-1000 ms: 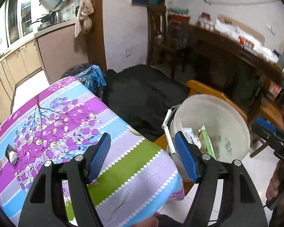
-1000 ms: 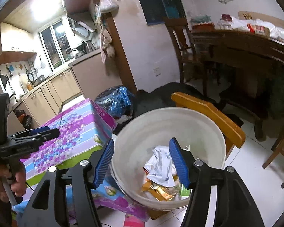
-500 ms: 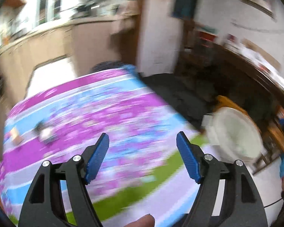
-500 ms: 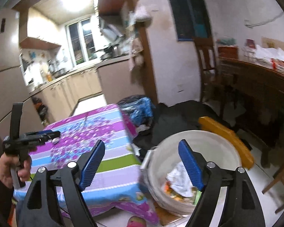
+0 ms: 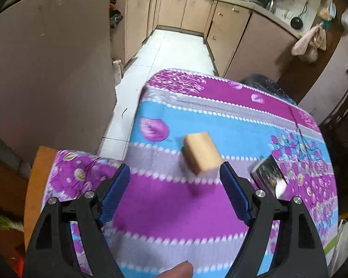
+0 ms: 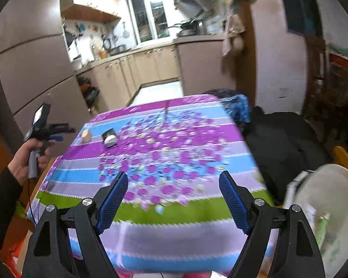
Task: Collect trash
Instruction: 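Move both grippers back over the table toward the sponge and black pouch, then grasp the tan sponge with the left gripper while the right gripper grasps the black pouch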
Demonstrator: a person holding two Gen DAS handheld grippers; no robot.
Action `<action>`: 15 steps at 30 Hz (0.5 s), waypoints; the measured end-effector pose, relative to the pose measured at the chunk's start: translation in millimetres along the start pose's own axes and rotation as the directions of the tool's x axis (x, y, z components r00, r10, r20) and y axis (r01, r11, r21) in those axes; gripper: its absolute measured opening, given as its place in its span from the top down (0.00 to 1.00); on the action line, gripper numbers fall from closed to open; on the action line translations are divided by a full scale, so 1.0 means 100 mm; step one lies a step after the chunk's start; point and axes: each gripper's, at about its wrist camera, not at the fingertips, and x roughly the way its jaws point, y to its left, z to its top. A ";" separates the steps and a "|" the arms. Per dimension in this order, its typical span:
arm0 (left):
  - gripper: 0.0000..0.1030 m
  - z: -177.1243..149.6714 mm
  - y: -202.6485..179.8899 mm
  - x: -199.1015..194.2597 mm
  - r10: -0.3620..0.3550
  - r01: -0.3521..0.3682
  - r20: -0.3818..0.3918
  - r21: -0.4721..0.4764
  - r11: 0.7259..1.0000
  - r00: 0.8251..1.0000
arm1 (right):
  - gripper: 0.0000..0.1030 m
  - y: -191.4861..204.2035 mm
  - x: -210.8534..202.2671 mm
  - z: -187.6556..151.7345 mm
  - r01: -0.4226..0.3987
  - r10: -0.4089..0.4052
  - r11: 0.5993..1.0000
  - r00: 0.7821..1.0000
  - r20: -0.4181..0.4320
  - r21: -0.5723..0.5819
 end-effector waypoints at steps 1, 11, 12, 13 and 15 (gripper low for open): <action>0.26 0.01 -0.09 0.08 0.017 -0.017 -0.006 0.024 1.000 1.000 | 0.22 0.08 0.12 0.05 -0.011 0.011 1.000 1.000 -0.013 -0.011; 0.16 -0.03 -0.31 0.30 0.120 -0.127 0.073 0.099 0.987 0.990 | 0.22 0.71 1.13 0.47 -0.129 0.114 0.983 0.986 -0.117 -0.130; 0.20 -0.03 -0.27 0.31 0.100 -0.107 0.072 0.092 0.990 0.992 | 0.22 0.76 1.22 0.50 -0.142 0.125 0.980 0.984 -0.128 -0.136; 0.24 -0.04 -0.22 0.30 0.061 -0.066 0.070 0.077 0.995 0.996 | 0.22 0.82 1.35 0.55 -0.161 0.141 0.977 0.980 -0.142 -0.143; 0.30 -0.05 -0.14 0.32 0.005 -0.008 0.064 0.061 0.998 0.998 | 0.22 0.92 1.56 0.62 -0.191 0.166 0.971 0.972 -0.165 -0.145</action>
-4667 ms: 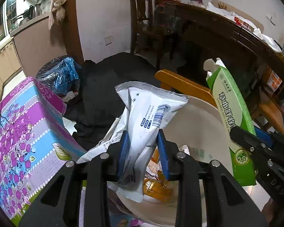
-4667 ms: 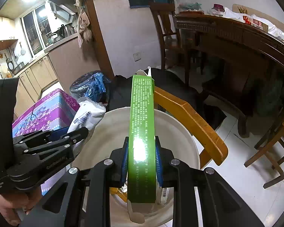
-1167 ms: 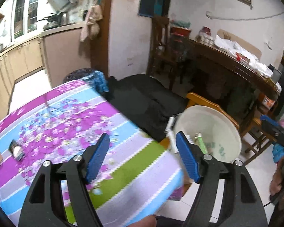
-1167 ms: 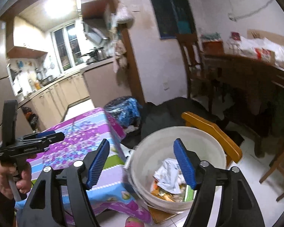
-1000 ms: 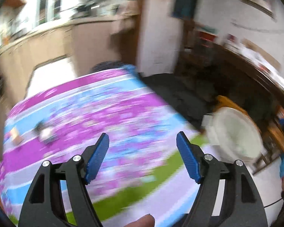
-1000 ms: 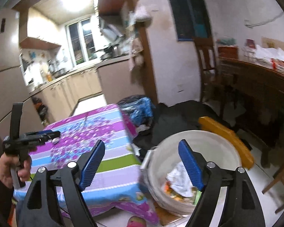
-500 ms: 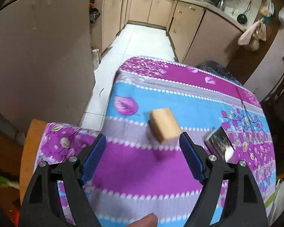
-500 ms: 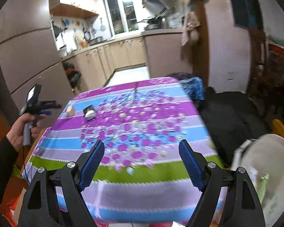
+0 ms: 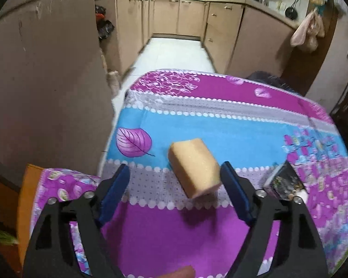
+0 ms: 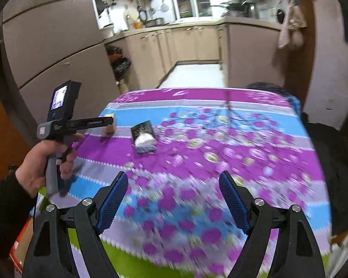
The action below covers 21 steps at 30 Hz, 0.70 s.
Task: Collect trash
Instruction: 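Grasp the tan sponge with the left gripper while the right gripper grasps the black pouch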
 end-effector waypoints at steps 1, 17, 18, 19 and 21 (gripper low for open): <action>0.31 0.00 0.01 0.01 -0.020 0.020 0.001 0.000 1.000 1.000 | 0.22 0.03 0.12 0.06 -0.013 0.013 1.000 1.000 -0.010 -0.009; 0.48 -0.06 -0.03 0.18 -0.119 0.119 0.003 -0.042 0.992 0.993 | 0.28 0.52 1.44 0.67 -0.119 0.085 0.974 0.981 -0.175 -0.194; 0.54 -0.05 -0.04 0.17 -0.124 0.124 0.003 -0.038 0.992 0.992 | 0.32 0.52 1.50 0.69 -0.120 0.083 0.974 0.979 -0.186 -0.194; 0.56 -0.05 -0.05 0.17 -0.133 0.133 -0.002 -0.034 0.991 0.991 | 0.35 0.53 1.56 0.70 -0.117 0.078 0.974 0.978 -0.195 -0.195; 0.61 -0.04 -0.06 0.18 -0.144 0.143 -0.006 -0.035 0.989 0.990 | 0.46 0.53 1.64 0.70 -0.118 0.075 0.974 0.974 -0.214 -0.192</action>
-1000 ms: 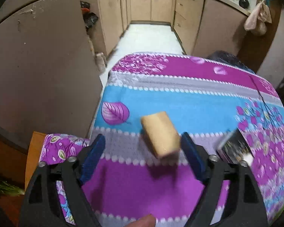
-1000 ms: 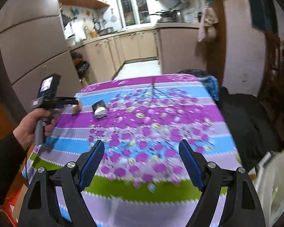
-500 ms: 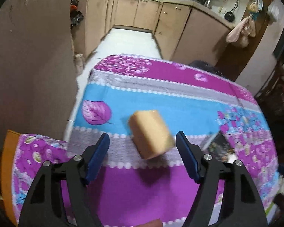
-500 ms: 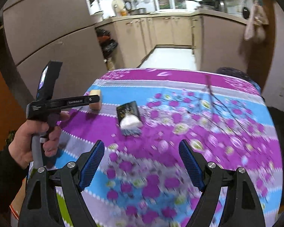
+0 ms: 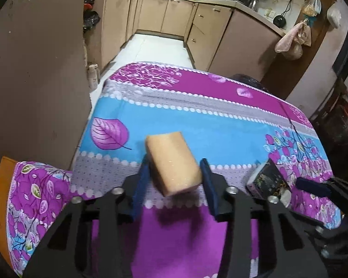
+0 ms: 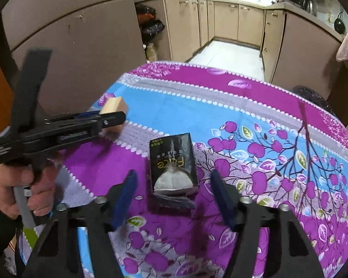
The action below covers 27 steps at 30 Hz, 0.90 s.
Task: Collect trash
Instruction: 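Grasp the tan sponge with the left gripper while the right gripper grasps the black pouch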
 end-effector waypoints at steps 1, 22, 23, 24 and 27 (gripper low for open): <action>0.62 0.00 -0.02 0.01 0.005 -0.005 0.001 0.004 1.000 1.000 | 0.47 0.00 0.03 0.00 0.000 0.000 1.000 1.000 -0.006 -0.002; 0.70 -0.13 -0.17 -0.42 0.044 -0.049 0.102 0.046 0.998 0.994 | 0.71 0.03 -0.25 -0.19 0.120 -0.132 0.986 0.986 0.104 0.115; 0.70 -0.15 -0.20 -0.53 0.046 -0.053 0.122 0.056 0.997 0.991 | 0.71 0.04 -0.40 -0.25 0.127 -0.145 0.983 0.980 0.133 0.133; 0.70 -0.20 -0.25 -0.67 0.048 -0.059 0.151 0.070 0.996 0.987 | 0.71 0.07 -0.54 -0.29 0.134 -0.156 0.980 0.975 0.159 0.145; 0.70 -0.34 -0.40 -1.03 0.028 -0.050 0.201 0.103 0.993 0.979 | 0.71 0.16 -0.91 -0.43 0.159 -0.196 0.973 0.954 0.226 0.169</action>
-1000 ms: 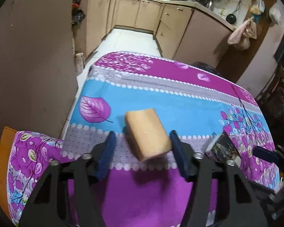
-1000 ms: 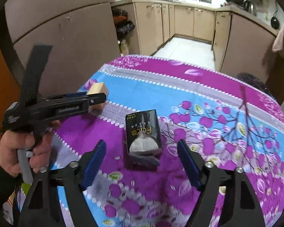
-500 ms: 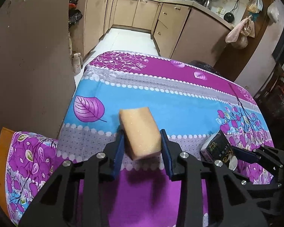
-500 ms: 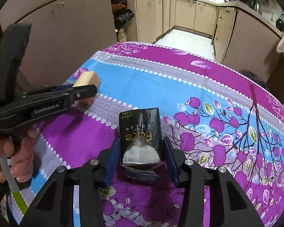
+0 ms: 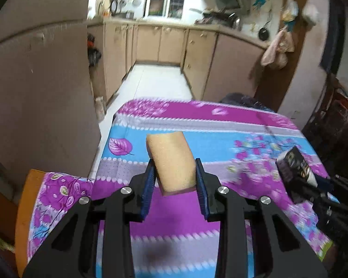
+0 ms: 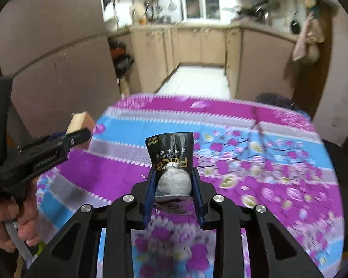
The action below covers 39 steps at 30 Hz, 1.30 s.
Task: Collect trash
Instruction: 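Grasp the tan sponge with the left gripper while the right gripper grasps the black pouch, then carry the sponge and black pouch over the white bucket with both grippers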
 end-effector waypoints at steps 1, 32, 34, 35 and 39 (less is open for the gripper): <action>0.70 -0.03 -0.07 -0.14 -0.009 0.009 0.019 0.015 1.000 1.000 | 0.71 0.00 -0.18 -0.03 0.019 -0.019 1.000 0.999 0.030 0.005; 0.70 -0.55 -3.20 -1.65 -0.516 0.465 0.029 0.390 0.795 0.856 | 0.70 -1.83 -3.80 -1.49 0.439 -0.527 0.823 0.826 0.198 0.360; 0.70 -0.61 -3.46 -1.66 -0.542 0.495 0.001 0.407 0.768 0.840 | 0.70 -2.03 -3.95 -1.61 0.458 -0.552 0.802 0.813 0.183 0.383; 0.70 -0.63 -3.54 -1.66 -0.549 0.502 -0.007 0.412 0.760 0.836 | 0.70 -2.14 -4.03 -1.68 0.468 -0.565 0.790 0.807 0.173 0.396; 0.70 -0.76 -3.98 -1.60 -0.572 0.540 -0.065 0.431 0.723 0.818 | 0.70 -2.53 -4.22 -1.90 0.502 -0.602 0.749 0.788 0.128 0.434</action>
